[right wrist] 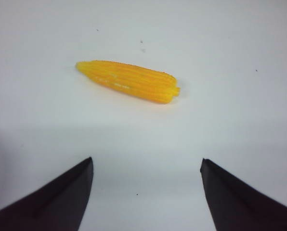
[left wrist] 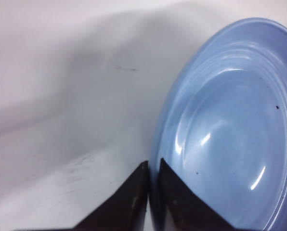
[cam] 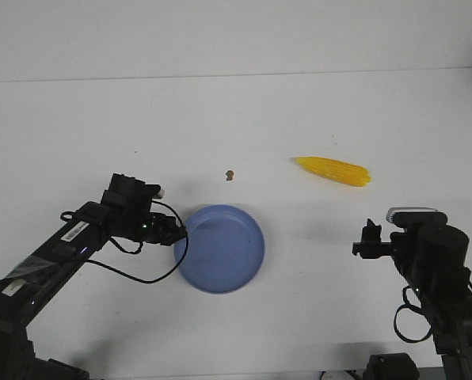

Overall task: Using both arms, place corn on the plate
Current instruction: 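Drag the blue plate with the left gripper toward the table center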

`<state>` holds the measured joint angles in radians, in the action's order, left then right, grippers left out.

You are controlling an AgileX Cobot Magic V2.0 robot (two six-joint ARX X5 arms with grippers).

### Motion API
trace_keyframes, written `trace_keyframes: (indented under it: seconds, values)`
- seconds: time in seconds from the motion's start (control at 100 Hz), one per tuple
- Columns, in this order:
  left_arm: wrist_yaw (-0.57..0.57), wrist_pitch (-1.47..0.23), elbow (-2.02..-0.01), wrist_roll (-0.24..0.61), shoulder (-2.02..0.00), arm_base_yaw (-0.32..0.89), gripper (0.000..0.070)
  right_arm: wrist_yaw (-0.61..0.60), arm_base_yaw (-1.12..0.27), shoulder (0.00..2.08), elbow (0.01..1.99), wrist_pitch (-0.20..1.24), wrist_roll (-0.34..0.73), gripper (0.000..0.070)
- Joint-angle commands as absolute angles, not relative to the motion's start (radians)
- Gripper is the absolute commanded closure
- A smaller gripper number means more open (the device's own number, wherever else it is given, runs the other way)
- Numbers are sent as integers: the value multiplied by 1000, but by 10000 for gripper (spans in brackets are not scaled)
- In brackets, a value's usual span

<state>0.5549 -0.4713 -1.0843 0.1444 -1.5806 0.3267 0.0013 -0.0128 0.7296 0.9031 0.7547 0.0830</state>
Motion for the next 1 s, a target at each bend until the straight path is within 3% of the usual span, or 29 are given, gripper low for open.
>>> trace_keyframes:
  seconds: [0.0,0.99]
  values:
    - [568,-457,-1094,132,-1590,337,696,0,-13,735,918,749,90,227]
    - [557,-410,-1071,122,-1752,423,688,1,-13,735,918,752,90,227]
